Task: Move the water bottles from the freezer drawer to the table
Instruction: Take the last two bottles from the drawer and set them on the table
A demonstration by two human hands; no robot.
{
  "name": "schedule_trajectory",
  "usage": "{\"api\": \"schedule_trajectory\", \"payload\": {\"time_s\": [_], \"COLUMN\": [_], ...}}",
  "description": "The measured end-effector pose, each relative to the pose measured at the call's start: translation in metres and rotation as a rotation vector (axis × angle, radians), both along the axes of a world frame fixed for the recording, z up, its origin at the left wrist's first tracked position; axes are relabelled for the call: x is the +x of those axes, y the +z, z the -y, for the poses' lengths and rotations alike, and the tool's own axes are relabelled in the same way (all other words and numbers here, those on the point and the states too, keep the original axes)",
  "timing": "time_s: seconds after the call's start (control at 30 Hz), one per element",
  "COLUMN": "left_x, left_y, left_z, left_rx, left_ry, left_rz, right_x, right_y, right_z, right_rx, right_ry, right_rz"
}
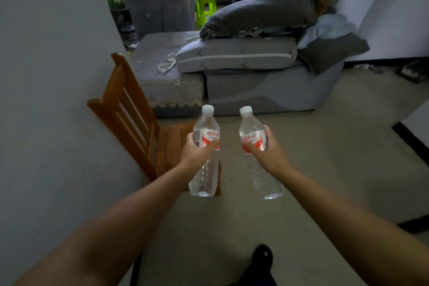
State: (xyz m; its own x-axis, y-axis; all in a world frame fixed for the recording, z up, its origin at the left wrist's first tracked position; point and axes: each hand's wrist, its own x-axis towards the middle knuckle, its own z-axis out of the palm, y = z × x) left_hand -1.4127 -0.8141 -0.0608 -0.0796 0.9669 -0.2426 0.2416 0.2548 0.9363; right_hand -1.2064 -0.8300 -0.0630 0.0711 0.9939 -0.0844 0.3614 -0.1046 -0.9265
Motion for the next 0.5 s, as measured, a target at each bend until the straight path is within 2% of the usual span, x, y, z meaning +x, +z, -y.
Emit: {"api": "schedule_trajectory", "payload": {"time_s": [0.5], "left_x": [0.236], "left_y": [-0.006], "left_z": [-0.17], "left_rx": [-0.04], "left_ry": [-0.276], "left_rz": [-0.005], "right_x": [0.221], "right_y": [-0.002], "right_z": [-0.113], "right_rx": [0.031], "right_ry": [-0.323], "right_rz": [0.066]}}
